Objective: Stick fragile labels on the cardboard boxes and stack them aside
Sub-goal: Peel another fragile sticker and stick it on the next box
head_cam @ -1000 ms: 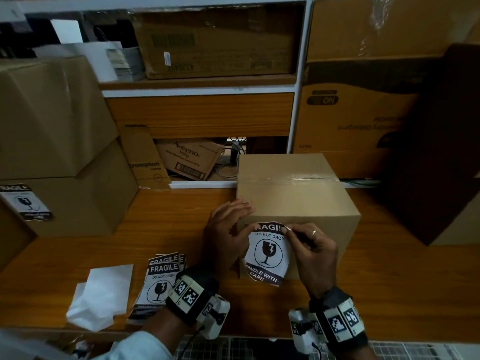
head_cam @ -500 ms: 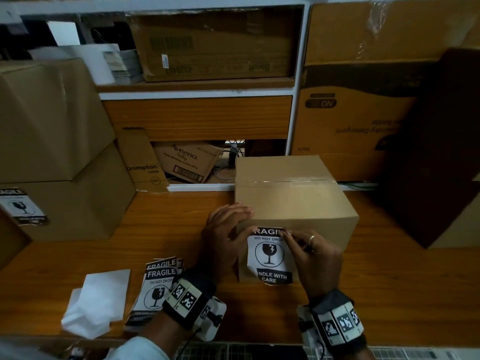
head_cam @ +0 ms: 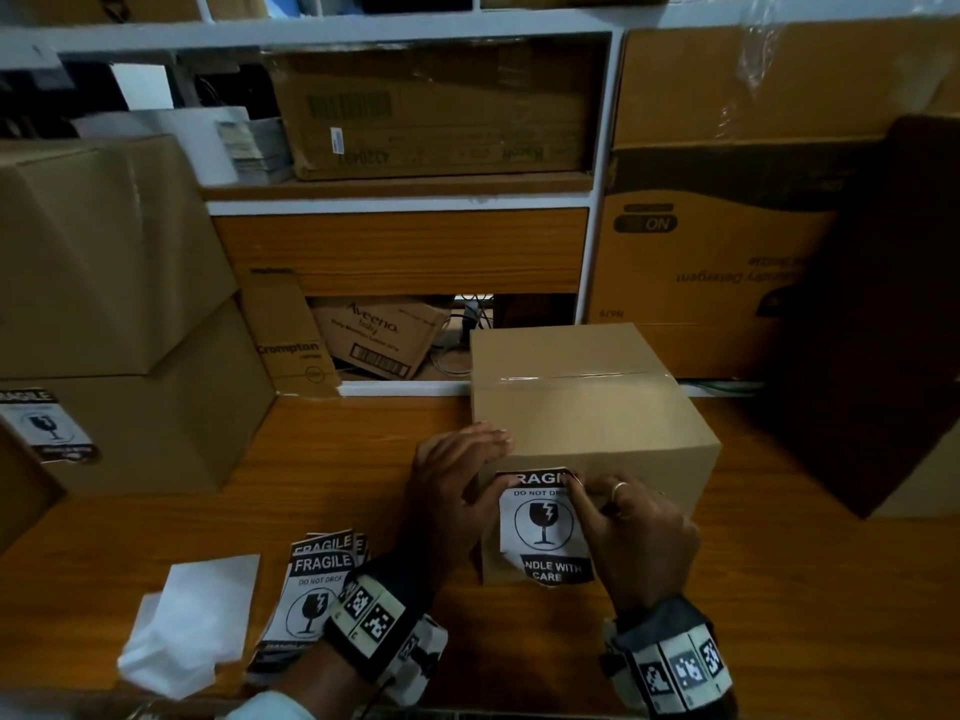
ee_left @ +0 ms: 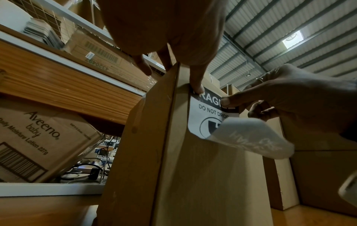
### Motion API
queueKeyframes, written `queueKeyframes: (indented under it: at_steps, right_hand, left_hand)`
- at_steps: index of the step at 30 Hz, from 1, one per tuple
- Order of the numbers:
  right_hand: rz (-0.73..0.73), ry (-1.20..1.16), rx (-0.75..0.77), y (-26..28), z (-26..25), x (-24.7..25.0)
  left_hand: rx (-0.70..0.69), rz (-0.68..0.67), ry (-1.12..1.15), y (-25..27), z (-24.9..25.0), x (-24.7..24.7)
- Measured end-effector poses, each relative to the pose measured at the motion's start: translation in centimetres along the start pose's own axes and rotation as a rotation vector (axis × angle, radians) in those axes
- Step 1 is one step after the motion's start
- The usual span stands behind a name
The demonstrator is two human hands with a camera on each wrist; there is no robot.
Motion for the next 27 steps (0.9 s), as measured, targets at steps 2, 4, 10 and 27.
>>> queueKeyframes:
  at_steps: [2,4,10,27]
  right_hand:
    - [-0.018,0.001,-0.018,0.1,0.4,-0.1]
    - [-0.02,-0.017,-0.081,0.0,1.3,-0.2]
    - [0.032,-0.035,-0.071,-0.3,1.9,-0.6]
    - [0.076,-0.23,0.179,-1.9,3.7,-2.5]
  left_hand:
    - [-0.001,0.01,0.006,-0.1,0.1,0.1]
    - [0.0,0.021,0.01,0.0,0.0,0.1]
    - [-0.011,0.061,0.017,0.1,0.3,-0.2]
    - [-0.041,0.141,-0.091,-0.3,0.8,-2.1]
Point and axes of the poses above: each hand's wrist, its own y-axis away from the middle knuckle, its own x-axis out of the back of the hand, z = x × y, the point moved 4 cm from there along -y, towards the middle knuckle, and after that the axes turned 12 degrees about y, right-handed, at the moved point
